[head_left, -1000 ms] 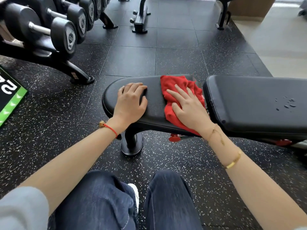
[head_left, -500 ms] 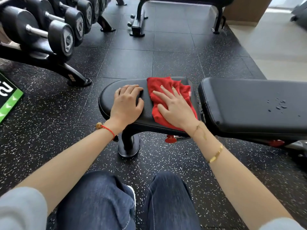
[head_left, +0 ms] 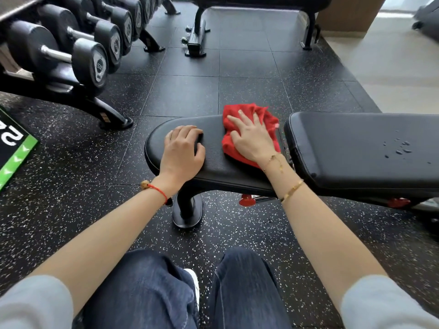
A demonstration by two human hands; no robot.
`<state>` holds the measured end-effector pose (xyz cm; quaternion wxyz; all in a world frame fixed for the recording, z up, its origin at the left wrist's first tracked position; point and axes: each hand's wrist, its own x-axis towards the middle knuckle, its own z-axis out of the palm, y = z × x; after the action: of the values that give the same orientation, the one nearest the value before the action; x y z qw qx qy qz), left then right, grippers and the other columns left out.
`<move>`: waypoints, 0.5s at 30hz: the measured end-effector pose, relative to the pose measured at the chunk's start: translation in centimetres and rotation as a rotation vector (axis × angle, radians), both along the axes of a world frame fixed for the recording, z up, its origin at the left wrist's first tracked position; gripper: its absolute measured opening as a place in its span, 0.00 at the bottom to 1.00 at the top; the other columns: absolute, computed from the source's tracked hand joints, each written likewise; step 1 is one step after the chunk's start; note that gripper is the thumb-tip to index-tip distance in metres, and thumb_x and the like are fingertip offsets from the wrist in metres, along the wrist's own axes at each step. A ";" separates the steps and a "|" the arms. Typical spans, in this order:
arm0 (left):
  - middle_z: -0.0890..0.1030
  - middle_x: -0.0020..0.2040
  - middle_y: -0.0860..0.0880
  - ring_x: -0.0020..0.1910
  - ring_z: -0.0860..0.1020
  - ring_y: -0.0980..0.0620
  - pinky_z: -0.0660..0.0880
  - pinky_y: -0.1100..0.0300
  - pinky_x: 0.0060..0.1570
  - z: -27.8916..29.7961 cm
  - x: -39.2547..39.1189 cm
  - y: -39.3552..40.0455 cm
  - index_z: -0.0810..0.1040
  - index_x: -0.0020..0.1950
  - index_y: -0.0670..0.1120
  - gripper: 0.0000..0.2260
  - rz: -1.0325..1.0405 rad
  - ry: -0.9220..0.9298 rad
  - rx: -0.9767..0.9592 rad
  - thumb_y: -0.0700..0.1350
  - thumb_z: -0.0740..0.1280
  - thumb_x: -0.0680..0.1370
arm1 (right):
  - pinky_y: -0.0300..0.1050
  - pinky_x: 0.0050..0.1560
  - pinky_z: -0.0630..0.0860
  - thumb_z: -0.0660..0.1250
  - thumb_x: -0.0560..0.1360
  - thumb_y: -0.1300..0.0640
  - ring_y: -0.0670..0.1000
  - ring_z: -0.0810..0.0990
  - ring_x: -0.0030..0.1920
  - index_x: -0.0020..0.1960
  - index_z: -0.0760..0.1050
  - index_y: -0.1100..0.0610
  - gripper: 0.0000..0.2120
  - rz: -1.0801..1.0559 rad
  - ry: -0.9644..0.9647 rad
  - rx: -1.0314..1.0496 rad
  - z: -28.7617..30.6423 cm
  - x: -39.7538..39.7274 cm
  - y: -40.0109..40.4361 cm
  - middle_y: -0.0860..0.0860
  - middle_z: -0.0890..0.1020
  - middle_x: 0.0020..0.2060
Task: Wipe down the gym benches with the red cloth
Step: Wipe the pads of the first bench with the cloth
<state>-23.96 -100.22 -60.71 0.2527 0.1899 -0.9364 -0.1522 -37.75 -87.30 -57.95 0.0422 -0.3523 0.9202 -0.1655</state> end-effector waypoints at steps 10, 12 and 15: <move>0.78 0.63 0.47 0.66 0.72 0.46 0.63 0.50 0.70 0.0 2.0 -2.3 0.78 0.62 0.44 0.14 0.075 0.013 0.024 0.42 0.64 0.77 | 0.48 0.78 0.40 0.57 0.79 0.55 0.58 0.50 0.78 0.75 0.64 0.46 0.24 0.117 0.034 -0.091 -0.7 1.0 4.3 0.49 0.59 0.78; 0.78 0.63 0.46 0.66 0.72 0.46 0.65 0.50 0.69 -0.1 2.4 -2.8 0.78 0.62 0.43 0.15 0.058 0.007 0.027 0.42 0.64 0.77 | 0.53 0.78 0.42 0.55 0.80 0.53 0.60 0.49 0.78 0.75 0.62 0.45 0.24 0.021 0.017 -0.043 -0.4 -0.2 2.4 0.49 0.57 0.78; 0.79 0.62 0.44 0.64 0.73 0.45 0.68 0.49 0.68 0.1 3.0 -3.2 0.78 0.62 0.41 0.14 0.049 0.006 0.053 0.40 0.64 0.76 | 0.55 0.78 0.43 0.53 0.81 0.50 0.61 0.49 0.78 0.76 0.60 0.44 0.24 -0.005 0.004 0.008 -0.3 -0.3 -1.3 0.48 0.55 0.79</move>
<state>-20.96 -103.42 -60.62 0.2541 0.2188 -0.9264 -0.1711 -38.04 -88.64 -58.21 0.0410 -0.3504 0.9217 -0.1613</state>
